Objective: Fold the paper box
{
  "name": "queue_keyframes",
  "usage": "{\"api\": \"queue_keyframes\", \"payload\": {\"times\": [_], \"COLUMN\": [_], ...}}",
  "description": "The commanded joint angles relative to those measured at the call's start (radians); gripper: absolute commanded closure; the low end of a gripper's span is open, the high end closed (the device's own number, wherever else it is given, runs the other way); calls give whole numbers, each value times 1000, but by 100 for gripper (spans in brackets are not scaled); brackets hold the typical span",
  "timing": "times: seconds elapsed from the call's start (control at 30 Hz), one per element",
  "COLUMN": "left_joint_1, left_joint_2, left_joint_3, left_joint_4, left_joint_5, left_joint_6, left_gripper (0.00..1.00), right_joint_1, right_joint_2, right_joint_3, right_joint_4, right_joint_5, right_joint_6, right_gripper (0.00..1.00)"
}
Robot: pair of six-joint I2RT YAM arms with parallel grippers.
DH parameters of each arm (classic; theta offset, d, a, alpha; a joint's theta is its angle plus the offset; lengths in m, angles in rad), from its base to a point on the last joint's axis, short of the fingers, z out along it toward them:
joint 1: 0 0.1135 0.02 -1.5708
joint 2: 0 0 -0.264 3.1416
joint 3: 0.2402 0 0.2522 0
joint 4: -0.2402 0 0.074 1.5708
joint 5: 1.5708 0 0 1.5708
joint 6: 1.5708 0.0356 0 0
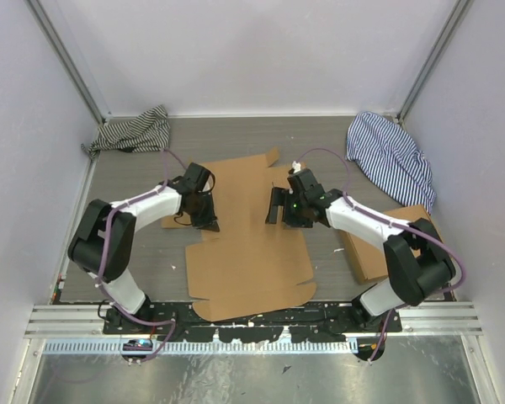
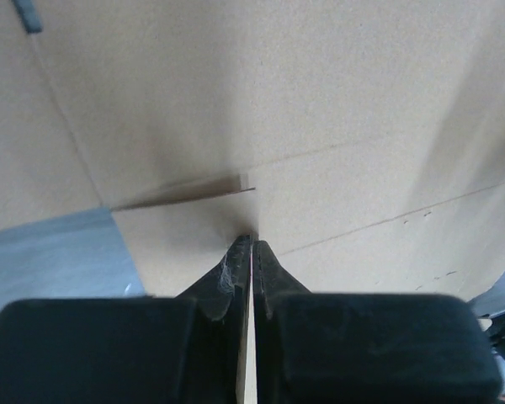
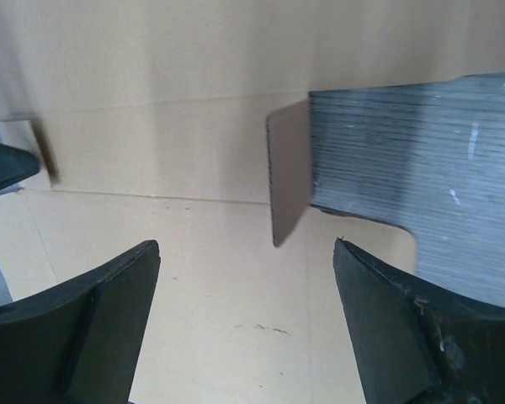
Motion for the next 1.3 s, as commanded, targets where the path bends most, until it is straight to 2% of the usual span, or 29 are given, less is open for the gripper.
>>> {"api": "queue_keyframes", "payload": {"times": [0.0, 0.07, 0.1, 0.23, 0.4, 0.57, 0.67, 0.77, 0.9, 1.13, 1.27], "left_joint_1": [7, 7, 7, 12, 53, 157, 213, 237, 256, 295, 309], "left_joint_2": [-122, -179, -204, -276, -326, -310, -233, -140, 41, 385, 478], "left_joint_3": [34, 57, 67, 117, 152, 197, 258, 344, 522, 916, 1064], "left_joint_4": [-161, -198, -209, -239, -256, -220, -214, -224, -272, -493, -558], "left_joint_5": [-107, -121, -125, -131, -133, -133, -103, -131, -172, -247, -292], "left_joint_6": [34, 38, 37, 33, 18, -12, -23, -13, 9, 61, 78], "left_gripper": [86, 79, 71, 58, 53, 47, 47, 47, 47, 49, 49], "right_joint_1": [-1, -2, -2, -3, -4, -27, -62, -124, -188, -196, -197], "right_joint_2": [-96, -119, -129, -156, -114, -25, 51, 143, 261, 314, 304], "right_joint_3": [63, 90, 104, 152, 221, 373, 483, 601, 721, 754, 737], "right_joint_4": [-75, -108, -123, -166, -199, -216, -221, -235, -261, -277, -277], "right_joint_5": [94, 127, 143, 204, 252, 279, 279, 220, 127, 81, 82], "right_joint_6": [-31, -45, -53, -80, -109, -165, -199, -221, -222, -256, -264], "right_gripper": [11, 11, 11, 11, 11, 11, 13, 15, 18, 21, 21]}}
